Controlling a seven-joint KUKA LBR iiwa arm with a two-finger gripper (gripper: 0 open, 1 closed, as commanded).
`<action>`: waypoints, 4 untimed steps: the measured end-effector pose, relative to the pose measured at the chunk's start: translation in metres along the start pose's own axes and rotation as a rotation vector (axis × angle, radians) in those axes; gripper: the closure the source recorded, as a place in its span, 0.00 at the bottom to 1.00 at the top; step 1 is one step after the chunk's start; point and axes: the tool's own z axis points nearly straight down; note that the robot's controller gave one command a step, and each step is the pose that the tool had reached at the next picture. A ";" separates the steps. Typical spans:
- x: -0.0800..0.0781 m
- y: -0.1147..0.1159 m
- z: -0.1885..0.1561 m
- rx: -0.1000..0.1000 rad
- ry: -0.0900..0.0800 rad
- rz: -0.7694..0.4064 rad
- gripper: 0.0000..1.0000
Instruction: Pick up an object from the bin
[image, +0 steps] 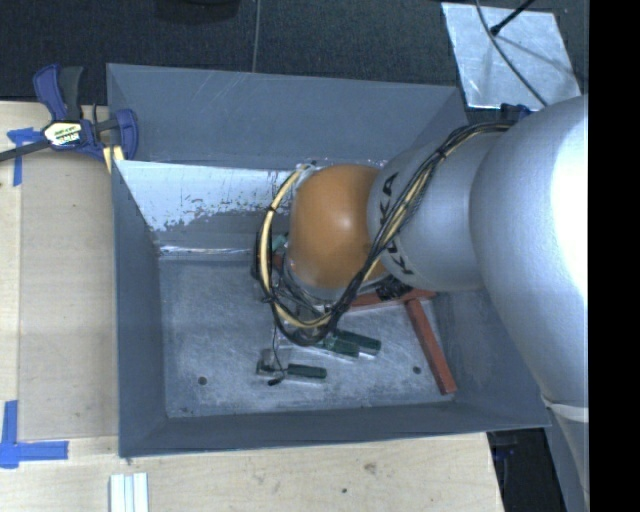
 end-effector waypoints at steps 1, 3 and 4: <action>0.036 -0.043 -0.033 0.003 -0.006 0.016 0.00; 0.054 -0.056 -0.003 -0.002 -0.009 0.304 0.00; 0.053 -0.056 -0.003 -0.002 -0.011 0.304 0.00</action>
Offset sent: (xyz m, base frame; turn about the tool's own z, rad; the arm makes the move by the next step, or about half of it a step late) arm -0.0349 -0.0402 0.0321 0.0128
